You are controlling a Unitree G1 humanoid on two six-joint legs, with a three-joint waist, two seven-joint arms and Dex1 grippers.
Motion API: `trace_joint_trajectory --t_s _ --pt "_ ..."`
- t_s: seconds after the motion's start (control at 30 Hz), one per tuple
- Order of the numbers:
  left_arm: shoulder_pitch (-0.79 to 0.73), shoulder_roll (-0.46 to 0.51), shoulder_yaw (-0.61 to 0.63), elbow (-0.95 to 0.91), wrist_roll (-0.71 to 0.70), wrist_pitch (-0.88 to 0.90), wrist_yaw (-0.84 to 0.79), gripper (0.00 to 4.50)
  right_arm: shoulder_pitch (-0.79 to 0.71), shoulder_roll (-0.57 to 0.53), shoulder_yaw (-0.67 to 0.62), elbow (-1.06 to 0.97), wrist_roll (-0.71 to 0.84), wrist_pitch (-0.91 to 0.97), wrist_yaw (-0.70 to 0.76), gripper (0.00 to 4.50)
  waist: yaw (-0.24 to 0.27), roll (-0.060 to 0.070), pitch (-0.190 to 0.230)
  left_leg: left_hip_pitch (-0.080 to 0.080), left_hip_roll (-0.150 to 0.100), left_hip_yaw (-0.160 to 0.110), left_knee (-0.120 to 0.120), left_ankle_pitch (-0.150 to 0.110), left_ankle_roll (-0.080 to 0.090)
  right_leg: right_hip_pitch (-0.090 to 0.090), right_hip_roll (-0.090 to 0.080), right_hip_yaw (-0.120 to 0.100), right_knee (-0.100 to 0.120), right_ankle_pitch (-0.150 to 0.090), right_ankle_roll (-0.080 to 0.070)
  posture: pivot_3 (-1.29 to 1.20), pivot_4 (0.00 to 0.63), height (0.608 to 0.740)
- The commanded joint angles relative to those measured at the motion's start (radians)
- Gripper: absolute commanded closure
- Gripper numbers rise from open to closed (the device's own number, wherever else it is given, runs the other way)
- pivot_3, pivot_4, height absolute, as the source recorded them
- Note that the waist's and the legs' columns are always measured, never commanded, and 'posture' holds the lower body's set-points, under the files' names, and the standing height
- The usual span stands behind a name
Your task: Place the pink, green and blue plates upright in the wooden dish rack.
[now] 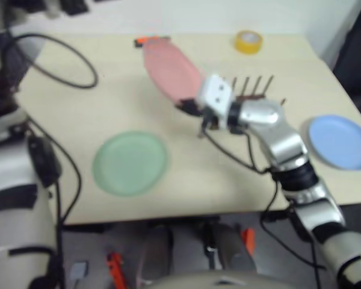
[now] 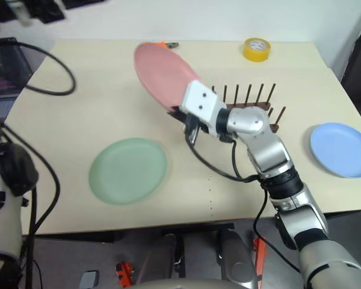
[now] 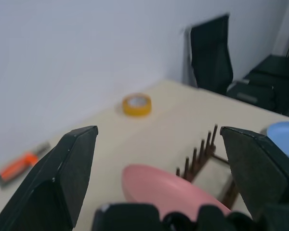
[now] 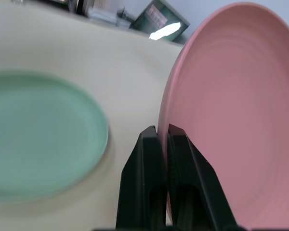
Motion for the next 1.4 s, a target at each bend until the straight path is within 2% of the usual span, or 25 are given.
trace_joint_trajectory --t_s 0.03,0.17,0.27,0.33,0.43,0.53,0.7,0.83,1.1,1.4 --pt "0.132 0.049 0.126 -0.115 -0.072 -0.087 -0.045 0.03 -0.054 0.005 -0.168 -0.074 0.161 0.098 -0.018 4.50 0.001 0.000 0.000 0.000 0.000 -0.001 0.000 0.001 -0.002 0.000 0.000 0.000 0.000 0.000 0.000 0.00 0.150 0.740" --pt "0.357 0.038 0.234 -0.253 -0.201 -0.085 -0.097 0.03 -0.105 -0.017 -0.350 -0.095 0.346 0.262 -0.069 4.50 0.009 0.000 0.000 0.000 0.000 -0.003 0.001 0.003 -0.004 0.002 -0.002 -0.001 0.001 0.001 -0.001 0.00 0.150 0.740" --pt "0.502 0.024 0.232 -0.366 -0.278 -0.109 -0.146 0.03 -0.152 -0.042 -0.479 -0.079 0.467 0.378 -0.140 4.50 0.017 -0.001 0.000 0.000 0.000 -0.003 0.001 0.003 -0.004 0.003 -0.003 -0.001 -0.001 0.001 -0.002 0.00 0.150 0.740" --pt "0.584 0.019 0.180 -0.411 -0.263 -0.160 -0.157 0.03 -0.183 -0.081 -0.561 -0.043 0.534 0.449 -0.180 4.50 0.023 0.000 0.000 0.001 0.000 -0.003 0.001 0.003 -0.004 0.003 -0.004 -0.001 -0.002 0.000 -0.004 0.00 0.150 0.740" --pt "0.706 0.000 0.009 -0.449 -0.119 -0.350 -0.165 0.03 -0.210 -0.193 -0.664 0.053 0.597 0.527 -0.194 4.50 0.035 0.001 -0.001 0.001 0.000 -0.002 0.000 0.003 -0.004 0.004 -0.004 -0.001 -0.002 -0.002 -0.009 0.00 0.150 0.740" --pt "0.742 -0.058 -0.070 -0.464 -0.088 -0.447 -0.148 0.03 -0.222 -0.289 -0.709 0.146 0.641 0.577 -0.169 4.50 0.044 0.000 -0.001 0.002 -0.001 0.001 0.000 0.003 -0.004 0.005 -0.004 -0.001 -0.003 -0.003 -0.010 0.00 0.150 0.740" --pt "0.745 -0.116 -0.190 -0.469 -0.043 -0.514 -0.136 0.03 -0.237 -0.412 -0.711 0.326 0.663 0.618 -0.071 4.50 0.034 0.002 -0.001 0.001 0.000 0.002 -0.001 0.002 -0.004 0.004 0.000 0.000 -0.003 -0.003 -0.010 0.00 0.150 0.740" --pt "0.735 -0.137 -0.224 -0.472 -0.049 -0.510 -0.125 0.03 -0.228 -0.476 -0.679 0.438 0.657 0.634 0.037 4.50 0.026 0.002 -0.001 0.001 0.000 0.002 -0.002 0.002 -0.004 0.004 0.001 0.000 -0.003 -0.002 -0.009 0.00 0.150 0.740" --pt "0.747 -0.128 -0.227 -0.497 -0.066 -0.493 -0.120 0.03 -0.200 -0.497 -0.611 0.547 0.586 0.580 0.107 4.50 0.025 0.002 -0.001 0.001 0.000 0.001 -0.002 0.002 -0.004 0.004 0.004 -0.002 -0.003 -0.002 -0.010 0.00 0.150 0.740" --pt "0.766 -0.110 -0.226 -0.515 -0.071 -0.482 -0.111 0.03 -0.193 -0.510 -0.590 0.626 0.532 0.534 0.151 4.50 0.027 0.002 -0.001 0.000 0.000 0.001 -0.001 0.002 -0.004 0.003 0.002 -0.002 -0.004 -0.002 -0.009 0.00 0.150 0.740"
